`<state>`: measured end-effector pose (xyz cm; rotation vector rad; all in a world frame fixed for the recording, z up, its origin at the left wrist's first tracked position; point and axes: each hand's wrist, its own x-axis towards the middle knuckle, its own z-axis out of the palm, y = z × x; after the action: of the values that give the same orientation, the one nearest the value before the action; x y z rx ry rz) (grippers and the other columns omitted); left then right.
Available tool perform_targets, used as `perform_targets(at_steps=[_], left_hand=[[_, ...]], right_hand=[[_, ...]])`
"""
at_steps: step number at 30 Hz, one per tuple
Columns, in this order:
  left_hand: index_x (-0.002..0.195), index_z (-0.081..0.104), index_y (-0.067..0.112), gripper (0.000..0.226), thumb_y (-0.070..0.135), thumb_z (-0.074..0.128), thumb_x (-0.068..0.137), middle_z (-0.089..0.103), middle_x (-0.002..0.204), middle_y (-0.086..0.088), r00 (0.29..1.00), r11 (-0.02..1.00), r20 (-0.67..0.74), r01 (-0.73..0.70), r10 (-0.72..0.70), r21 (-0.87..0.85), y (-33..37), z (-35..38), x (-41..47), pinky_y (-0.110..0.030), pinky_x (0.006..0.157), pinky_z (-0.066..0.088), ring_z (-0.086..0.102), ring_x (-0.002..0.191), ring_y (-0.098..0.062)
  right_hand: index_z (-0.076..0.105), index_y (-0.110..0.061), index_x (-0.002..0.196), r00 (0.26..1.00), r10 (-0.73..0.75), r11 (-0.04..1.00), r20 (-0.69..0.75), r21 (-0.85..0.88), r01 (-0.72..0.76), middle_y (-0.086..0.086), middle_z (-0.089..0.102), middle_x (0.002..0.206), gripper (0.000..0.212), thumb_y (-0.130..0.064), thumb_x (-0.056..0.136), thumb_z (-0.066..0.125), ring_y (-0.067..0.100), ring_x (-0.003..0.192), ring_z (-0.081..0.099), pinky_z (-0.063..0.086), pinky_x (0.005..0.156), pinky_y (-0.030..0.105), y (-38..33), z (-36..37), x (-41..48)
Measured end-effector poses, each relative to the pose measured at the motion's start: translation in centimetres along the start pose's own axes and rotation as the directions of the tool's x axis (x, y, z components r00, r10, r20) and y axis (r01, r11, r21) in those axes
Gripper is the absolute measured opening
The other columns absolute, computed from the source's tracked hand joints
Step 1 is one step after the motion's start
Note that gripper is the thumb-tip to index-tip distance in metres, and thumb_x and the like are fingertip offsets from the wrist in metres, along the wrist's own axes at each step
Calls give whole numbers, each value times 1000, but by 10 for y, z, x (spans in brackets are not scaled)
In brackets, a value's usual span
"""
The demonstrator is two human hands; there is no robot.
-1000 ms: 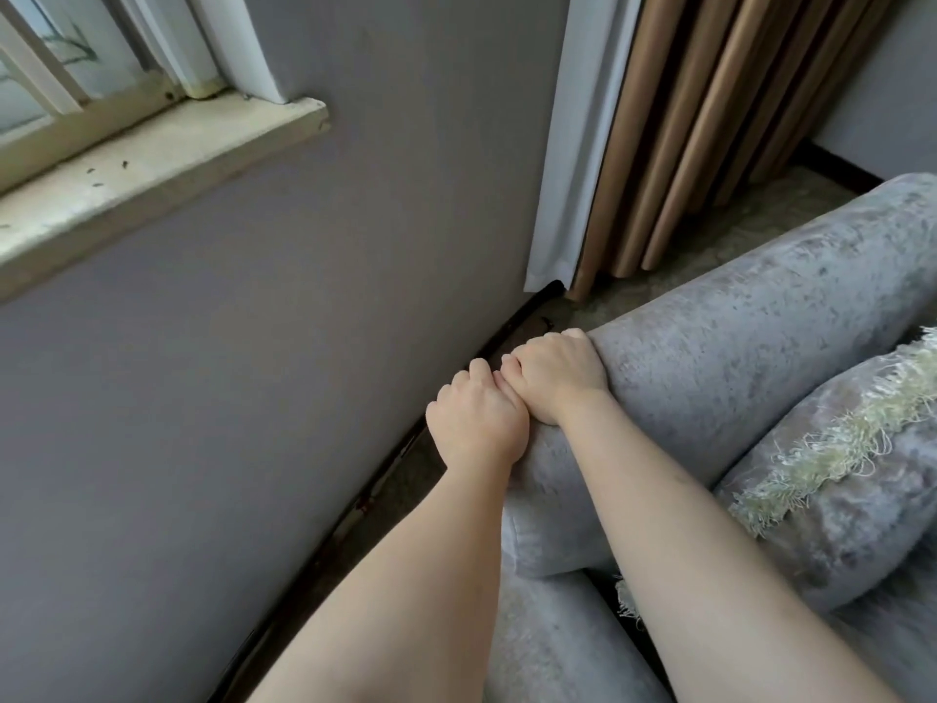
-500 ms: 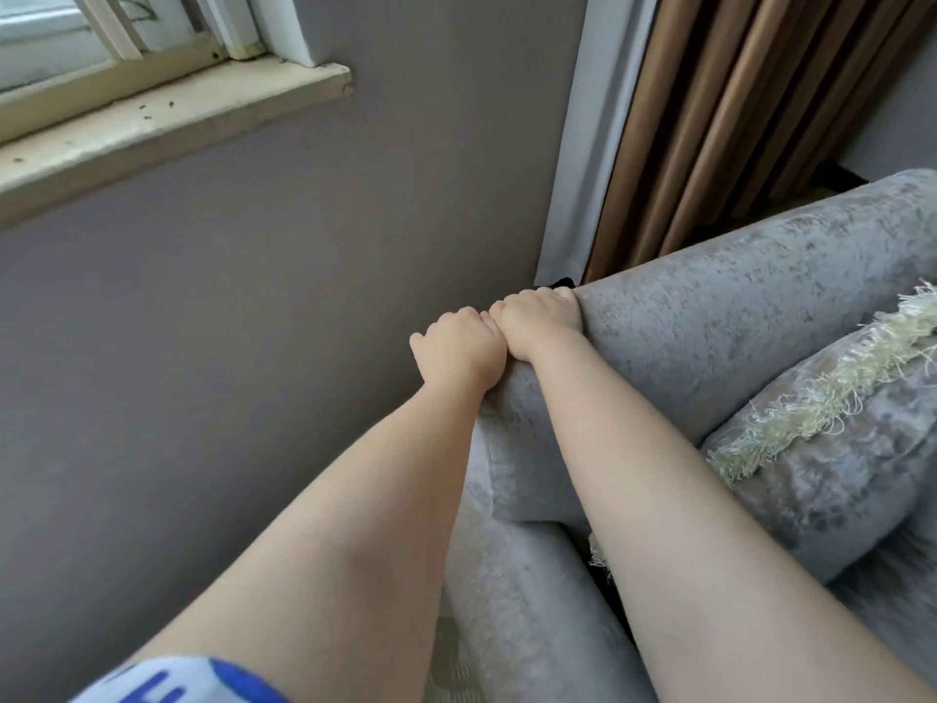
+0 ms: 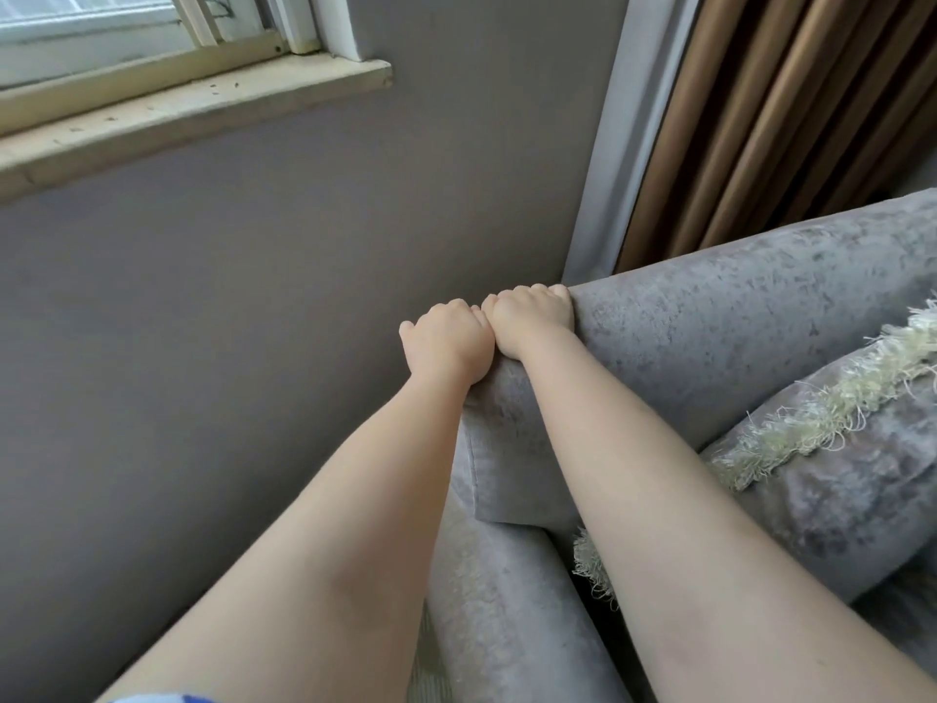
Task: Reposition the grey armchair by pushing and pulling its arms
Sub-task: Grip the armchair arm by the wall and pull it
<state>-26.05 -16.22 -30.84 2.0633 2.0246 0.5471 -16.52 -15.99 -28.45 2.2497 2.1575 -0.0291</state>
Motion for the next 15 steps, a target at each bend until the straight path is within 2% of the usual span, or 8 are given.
perform_targets(at_steps=[7,12,15], left_hand=[[77,46,15,32,30,22,93,62,92,-7,999,1000,33,6,-6,-2,-18,-13,-34,-39,78,29,49,81,-27],[79,47,15,34,31,21,95,62,94,-7,998,1000,63,23,-23,-3,-38,-20,-56,-41,81,31,54,87,-28],[75,46,15,33,30,23,94,61,89,-5,999,999,39,35,-34,-27,-41,-16,-51,-40,78,30,53,82,-27]], right_hand=[[57,-25,119,1000,-2,1000,14,-5,2,1,56,125,42,-35,99,22,24,120,45,27,95,37,-19,2,-29],[60,-24,111,999,-27,999,30,-24,28,1,58,118,39,-35,98,25,23,115,47,28,92,37,-41,7,-47],[64,-22,101,999,-9,1000,-38,4,9,-1,62,108,40,-39,97,29,22,107,49,29,90,37,-42,14,-41]])
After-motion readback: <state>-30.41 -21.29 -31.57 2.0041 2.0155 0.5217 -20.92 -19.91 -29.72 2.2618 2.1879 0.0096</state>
